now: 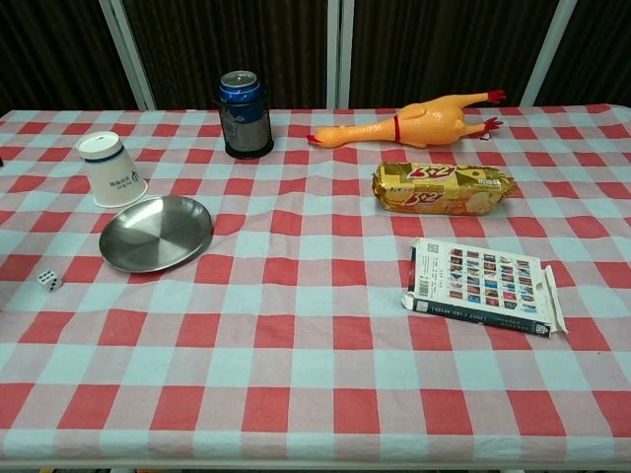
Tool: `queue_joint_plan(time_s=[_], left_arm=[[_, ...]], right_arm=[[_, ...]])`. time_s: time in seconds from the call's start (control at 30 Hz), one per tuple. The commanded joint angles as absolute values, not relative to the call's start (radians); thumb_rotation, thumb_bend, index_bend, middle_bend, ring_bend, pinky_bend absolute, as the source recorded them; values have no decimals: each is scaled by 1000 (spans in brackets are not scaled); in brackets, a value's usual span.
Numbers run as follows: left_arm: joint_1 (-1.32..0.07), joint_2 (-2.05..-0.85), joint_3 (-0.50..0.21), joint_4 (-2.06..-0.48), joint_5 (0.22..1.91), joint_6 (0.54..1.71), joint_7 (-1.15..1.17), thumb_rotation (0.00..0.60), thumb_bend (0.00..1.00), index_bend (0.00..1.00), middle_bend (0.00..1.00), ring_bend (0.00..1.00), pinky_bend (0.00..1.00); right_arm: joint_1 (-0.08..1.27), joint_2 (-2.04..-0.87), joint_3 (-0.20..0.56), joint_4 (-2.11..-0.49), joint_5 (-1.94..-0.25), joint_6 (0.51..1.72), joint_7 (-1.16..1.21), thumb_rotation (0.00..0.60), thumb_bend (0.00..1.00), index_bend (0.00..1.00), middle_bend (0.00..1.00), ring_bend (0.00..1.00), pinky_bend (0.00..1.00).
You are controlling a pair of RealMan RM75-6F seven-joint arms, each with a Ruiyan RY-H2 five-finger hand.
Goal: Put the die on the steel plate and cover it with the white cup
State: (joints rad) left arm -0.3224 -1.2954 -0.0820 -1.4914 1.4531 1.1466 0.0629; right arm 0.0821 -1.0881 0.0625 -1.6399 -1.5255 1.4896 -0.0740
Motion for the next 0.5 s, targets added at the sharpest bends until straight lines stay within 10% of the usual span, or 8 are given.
queue_joint_plan(time_s=[0.03, 0.5], left_arm=[[-389, -1349, -73, -1423, 1443, 1052, 31, 600, 149, 341, 693, 715, 868], [-437, -1454, -29, -1275, 1410, 949, 0, 600, 240, 404, 774, 792, 911]], right_arm=[[81, -1088, 62, -1640, -1525, 1491, -73, 600, 168, 20, 141, 0, 27], [82, -1089, 60, -1638, -1526, 1488, -66, 600, 167, 20, 148, 0, 31]])
